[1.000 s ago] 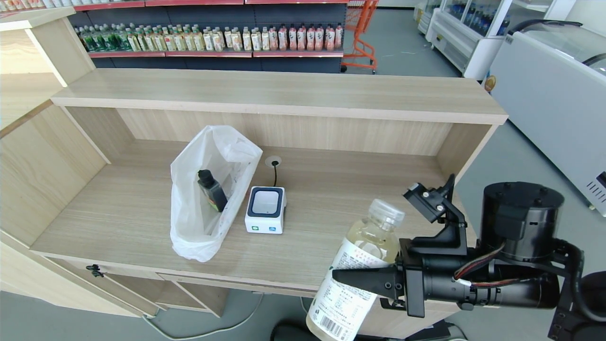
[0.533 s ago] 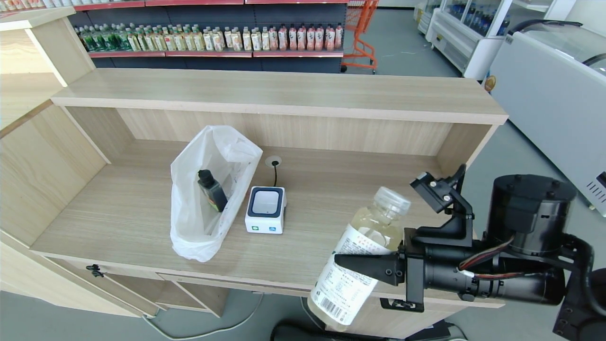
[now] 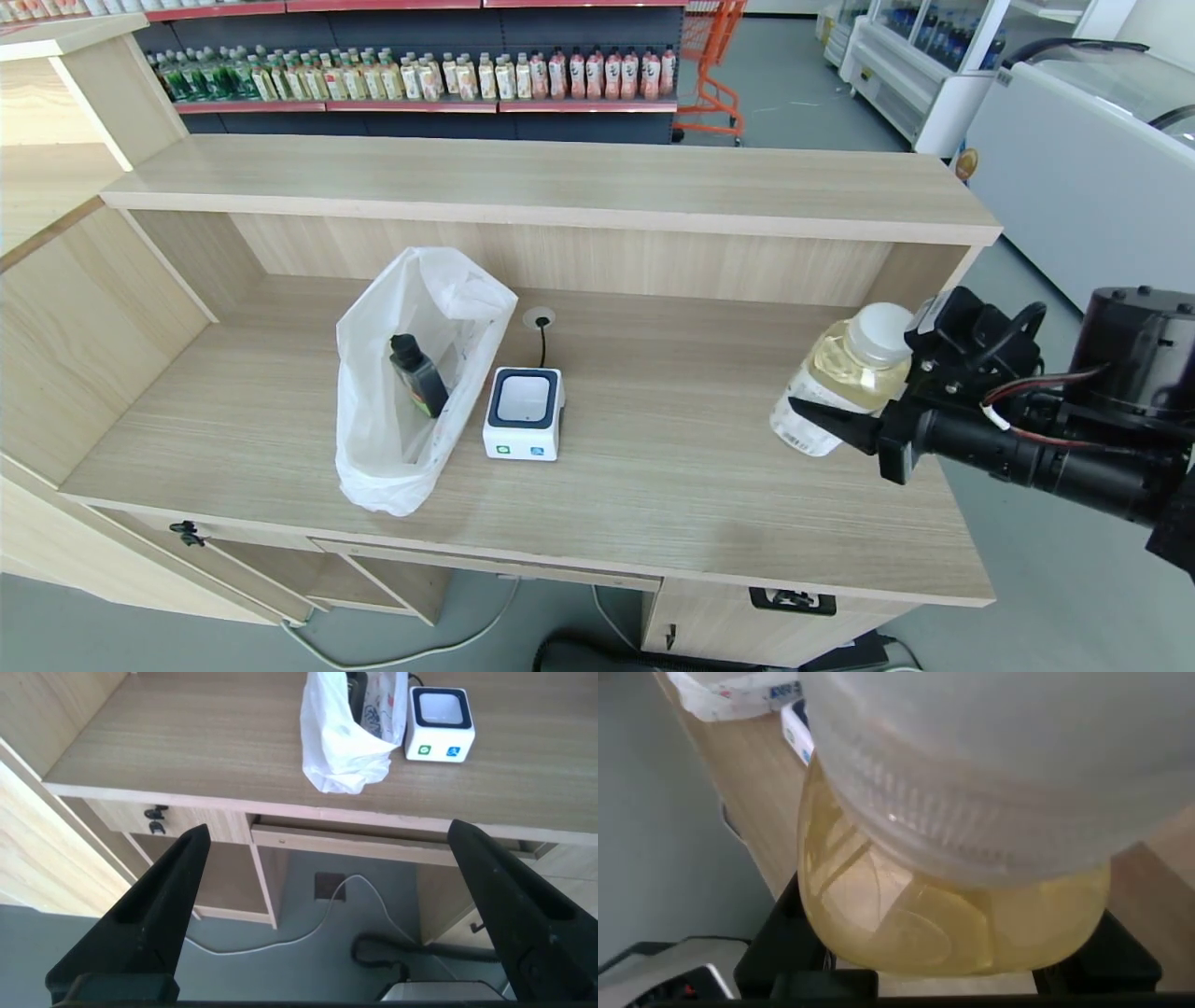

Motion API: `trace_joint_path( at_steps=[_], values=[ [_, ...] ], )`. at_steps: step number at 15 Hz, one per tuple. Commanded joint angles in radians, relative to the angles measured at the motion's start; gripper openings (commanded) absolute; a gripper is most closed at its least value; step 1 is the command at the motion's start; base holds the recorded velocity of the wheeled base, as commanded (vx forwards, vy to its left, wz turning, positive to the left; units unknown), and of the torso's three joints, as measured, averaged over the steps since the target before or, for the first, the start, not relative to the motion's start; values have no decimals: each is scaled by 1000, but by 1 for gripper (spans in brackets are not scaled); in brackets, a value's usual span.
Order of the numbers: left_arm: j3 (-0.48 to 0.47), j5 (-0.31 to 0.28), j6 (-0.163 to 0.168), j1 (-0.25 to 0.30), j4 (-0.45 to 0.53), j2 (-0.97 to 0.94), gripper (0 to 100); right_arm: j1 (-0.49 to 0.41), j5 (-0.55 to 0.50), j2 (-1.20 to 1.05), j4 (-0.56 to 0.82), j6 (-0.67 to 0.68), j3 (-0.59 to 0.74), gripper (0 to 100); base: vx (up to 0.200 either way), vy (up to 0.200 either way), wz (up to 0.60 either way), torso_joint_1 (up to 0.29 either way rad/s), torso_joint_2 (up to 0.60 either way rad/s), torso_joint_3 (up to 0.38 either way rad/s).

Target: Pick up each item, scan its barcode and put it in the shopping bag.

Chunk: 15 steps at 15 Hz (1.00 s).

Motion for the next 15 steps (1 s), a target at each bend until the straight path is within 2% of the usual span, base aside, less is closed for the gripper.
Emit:
trace_joint_path(
  at_steps=[1, 3, 5, 11, 15],
  values=[
    [0, 0, -1, -1, 0, 0, 100, -70, -14, -27, 1, -76, -14, 0, 0, 0, 0, 0, 0, 0],
    [0, 0, 1, 0, 0, 0, 100, -114, -26, -34, 0, -219, -36, 0, 0, 0, 0, 0, 0, 0],
    [0, 0, -1, 0, 0, 0, 100, -119, -54, -49, 3, -272, -60, 0, 0, 0, 0, 0, 0, 0],
    [0, 0, 2, -1, 0, 0, 100, -113, -55, -84, 9, -291, -66, 0, 0, 0, 0, 0, 0, 0],
    [0, 0, 5, 0, 0, 0, 100, -100, -55, -101, 43, -283, -45, 0, 0, 200, 0, -1, 4, 2]
  ],
)
